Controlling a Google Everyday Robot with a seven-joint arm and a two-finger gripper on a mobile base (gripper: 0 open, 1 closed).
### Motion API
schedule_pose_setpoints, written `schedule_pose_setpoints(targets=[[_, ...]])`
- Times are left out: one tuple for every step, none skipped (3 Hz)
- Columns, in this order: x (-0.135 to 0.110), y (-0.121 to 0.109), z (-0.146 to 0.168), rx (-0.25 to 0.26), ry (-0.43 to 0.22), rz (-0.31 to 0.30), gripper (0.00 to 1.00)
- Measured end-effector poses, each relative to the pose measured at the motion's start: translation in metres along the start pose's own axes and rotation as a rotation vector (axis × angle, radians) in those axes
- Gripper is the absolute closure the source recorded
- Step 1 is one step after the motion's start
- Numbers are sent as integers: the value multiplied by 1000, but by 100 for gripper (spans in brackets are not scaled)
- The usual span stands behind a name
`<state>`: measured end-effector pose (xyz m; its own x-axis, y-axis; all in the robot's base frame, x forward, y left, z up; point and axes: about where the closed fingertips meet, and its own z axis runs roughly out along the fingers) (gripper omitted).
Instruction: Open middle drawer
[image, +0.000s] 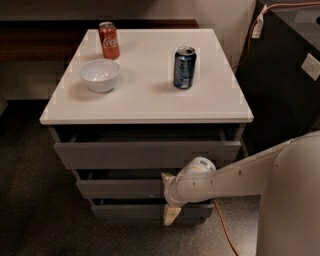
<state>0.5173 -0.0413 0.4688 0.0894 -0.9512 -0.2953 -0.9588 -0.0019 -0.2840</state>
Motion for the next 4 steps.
schedule_pose_setpoints(targets=[[14,-11,16,10,-1,19,0],[26,-22,33,17,-4,38,21],[32,-34,40,31,-5,54,52],[34,-44,43,42,-4,62,83]])
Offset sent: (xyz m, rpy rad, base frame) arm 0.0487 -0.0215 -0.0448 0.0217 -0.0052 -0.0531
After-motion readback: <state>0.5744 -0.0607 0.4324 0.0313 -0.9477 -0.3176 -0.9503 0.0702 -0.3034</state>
